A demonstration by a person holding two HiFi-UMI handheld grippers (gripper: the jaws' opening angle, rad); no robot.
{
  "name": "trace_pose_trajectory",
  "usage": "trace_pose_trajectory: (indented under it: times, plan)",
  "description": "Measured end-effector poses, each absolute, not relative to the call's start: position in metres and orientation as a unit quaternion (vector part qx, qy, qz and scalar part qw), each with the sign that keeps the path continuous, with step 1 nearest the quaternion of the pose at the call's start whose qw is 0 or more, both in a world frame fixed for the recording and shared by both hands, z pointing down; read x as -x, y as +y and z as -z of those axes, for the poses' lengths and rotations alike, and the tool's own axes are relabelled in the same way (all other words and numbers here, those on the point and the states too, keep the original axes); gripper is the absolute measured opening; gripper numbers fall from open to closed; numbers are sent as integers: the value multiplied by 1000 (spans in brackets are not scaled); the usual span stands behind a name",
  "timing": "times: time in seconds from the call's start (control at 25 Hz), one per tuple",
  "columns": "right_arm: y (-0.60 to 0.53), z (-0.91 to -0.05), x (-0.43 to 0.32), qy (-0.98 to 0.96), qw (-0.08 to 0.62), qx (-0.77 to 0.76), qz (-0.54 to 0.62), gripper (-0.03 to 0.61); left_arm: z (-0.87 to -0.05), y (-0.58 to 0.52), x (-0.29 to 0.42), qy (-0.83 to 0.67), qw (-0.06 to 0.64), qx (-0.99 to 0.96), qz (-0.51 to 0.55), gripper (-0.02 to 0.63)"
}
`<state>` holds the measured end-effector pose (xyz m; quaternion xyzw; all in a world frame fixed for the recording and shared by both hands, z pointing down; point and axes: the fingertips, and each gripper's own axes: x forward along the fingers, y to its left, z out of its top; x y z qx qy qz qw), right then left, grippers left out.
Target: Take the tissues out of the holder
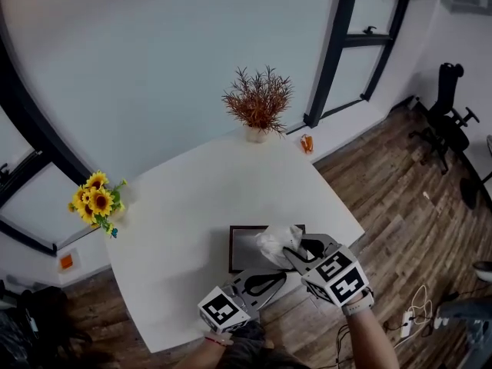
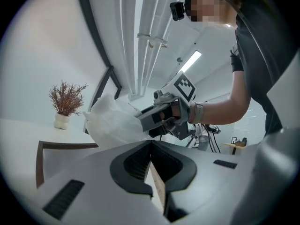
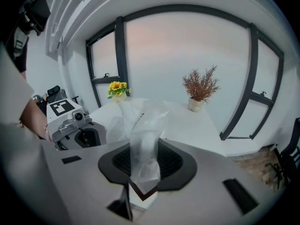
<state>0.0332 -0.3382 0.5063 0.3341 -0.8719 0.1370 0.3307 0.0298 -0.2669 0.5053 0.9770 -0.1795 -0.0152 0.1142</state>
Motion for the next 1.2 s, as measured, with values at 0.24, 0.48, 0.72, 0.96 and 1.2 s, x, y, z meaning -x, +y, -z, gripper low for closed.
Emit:
trace_pose_trajectory:
  times: [0.24,0.48,0.72,0.96,1.2]
  plan:
    - [-331,-487,-39,-877,273,-372,-136,103,-479,-275,-18,-205,94,-974,15,8]
    - [-321,-470,-46,-872,217,-417,-136,103,-464,-286,1,-246,80,-966,15,8]
    - [-313,-452,-56,-868,159,-452,-131,103,-451,-294,19,-286,63,-956,15,8]
    - [-309,-435,-69,-860,127,-486,-93,103,-437,-306,32,-325,47,-944,21,8]
    - [-301,-413,-83,-857,102,-499,-78,103,-414,-312,54,-368,37,-928,40,8]
